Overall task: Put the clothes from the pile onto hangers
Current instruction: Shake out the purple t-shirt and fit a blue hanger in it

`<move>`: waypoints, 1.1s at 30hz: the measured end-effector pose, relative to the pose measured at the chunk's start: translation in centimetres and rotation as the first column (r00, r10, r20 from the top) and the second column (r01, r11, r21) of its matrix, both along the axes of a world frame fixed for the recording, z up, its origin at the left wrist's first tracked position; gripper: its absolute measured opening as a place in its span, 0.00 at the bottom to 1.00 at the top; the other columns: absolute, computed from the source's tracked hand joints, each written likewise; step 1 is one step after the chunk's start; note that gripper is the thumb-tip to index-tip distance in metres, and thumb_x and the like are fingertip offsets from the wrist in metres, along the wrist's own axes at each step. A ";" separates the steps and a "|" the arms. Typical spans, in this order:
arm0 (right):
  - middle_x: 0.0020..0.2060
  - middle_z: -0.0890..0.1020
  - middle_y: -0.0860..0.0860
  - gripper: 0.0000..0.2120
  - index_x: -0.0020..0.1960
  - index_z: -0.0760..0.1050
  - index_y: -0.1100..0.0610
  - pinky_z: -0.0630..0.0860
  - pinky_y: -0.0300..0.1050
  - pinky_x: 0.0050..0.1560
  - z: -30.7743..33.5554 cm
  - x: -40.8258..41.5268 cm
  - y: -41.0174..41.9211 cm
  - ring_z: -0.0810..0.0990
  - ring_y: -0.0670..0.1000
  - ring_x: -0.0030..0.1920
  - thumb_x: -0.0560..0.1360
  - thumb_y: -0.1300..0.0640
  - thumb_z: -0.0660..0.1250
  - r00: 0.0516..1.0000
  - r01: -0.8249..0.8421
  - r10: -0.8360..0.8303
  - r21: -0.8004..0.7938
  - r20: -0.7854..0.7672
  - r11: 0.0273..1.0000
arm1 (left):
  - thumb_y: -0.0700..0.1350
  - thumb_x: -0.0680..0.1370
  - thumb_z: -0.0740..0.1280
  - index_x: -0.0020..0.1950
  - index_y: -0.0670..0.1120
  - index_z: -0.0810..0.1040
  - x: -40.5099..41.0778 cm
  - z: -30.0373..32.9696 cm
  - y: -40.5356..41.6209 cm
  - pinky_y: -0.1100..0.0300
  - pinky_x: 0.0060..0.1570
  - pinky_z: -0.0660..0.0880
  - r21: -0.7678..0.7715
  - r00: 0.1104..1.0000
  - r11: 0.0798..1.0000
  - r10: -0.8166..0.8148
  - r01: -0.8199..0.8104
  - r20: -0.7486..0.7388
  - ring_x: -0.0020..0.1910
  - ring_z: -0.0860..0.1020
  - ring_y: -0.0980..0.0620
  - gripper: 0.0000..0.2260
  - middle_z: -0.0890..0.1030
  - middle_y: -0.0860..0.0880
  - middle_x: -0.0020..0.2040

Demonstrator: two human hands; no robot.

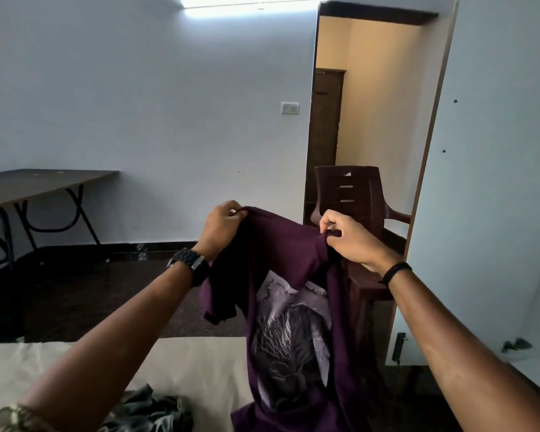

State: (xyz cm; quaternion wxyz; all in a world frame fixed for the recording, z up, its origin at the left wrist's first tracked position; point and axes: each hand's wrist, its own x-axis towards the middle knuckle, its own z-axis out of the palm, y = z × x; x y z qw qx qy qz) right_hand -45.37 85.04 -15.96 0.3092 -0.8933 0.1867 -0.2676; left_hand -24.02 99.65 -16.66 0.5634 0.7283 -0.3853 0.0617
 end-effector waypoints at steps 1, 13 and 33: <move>0.48 0.79 0.58 0.10 0.43 0.71 0.50 0.72 0.50 0.40 -0.4 0.1 -0.3 0.78 0.59 0.46 0.76 0.64 0.61 1.000 -0.020 0.019 0.056 0.021 0.998 | 0.42 0.78 0.66 0.40 0.47 0.77 0.6 0.1 0.3 0.59 0.40 0.66 0.002 0.999 0.999 0.048 -0.047 -0.017 0.41 0.75 0.47 0.06 0.77 0.49 0.38; 0.46 0.80 0.50 0.06 0.48 0.76 0.53 0.73 0.43 0.52 -0.9 3.7 1.8 0.79 0.50 0.47 0.75 0.62 0.68 0.977 -0.215 0.212 0.141 0.031 0.966 | 0.34 0.73 0.68 0.68 0.52 0.65 -1.4 -2.5 -0.3 0.56 0.62 0.72 0.422 0.829 0.716 -0.516 0.556 -0.216 0.64 0.73 0.55 0.28 0.74 0.48 0.65; 0.51 0.83 0.51 0.11 0.49 0.83 0.56 0.73 0.36 0.53 -0.1 1.1 -2.4 0.81 0.52 0.52 0.75 0.63 0.62 0.942 0.027 -0.165 -0.424 -0.293 0.905 | 0.48 0.72 0.68 0.33 0.46 0.70 0.9 7.5 1.3 0.57 0.36 0.64 0.363 0.883 0.904 0.033 -0.226 0.469 0.38 0.72 0.46 0.12 0.74 0.47 0.36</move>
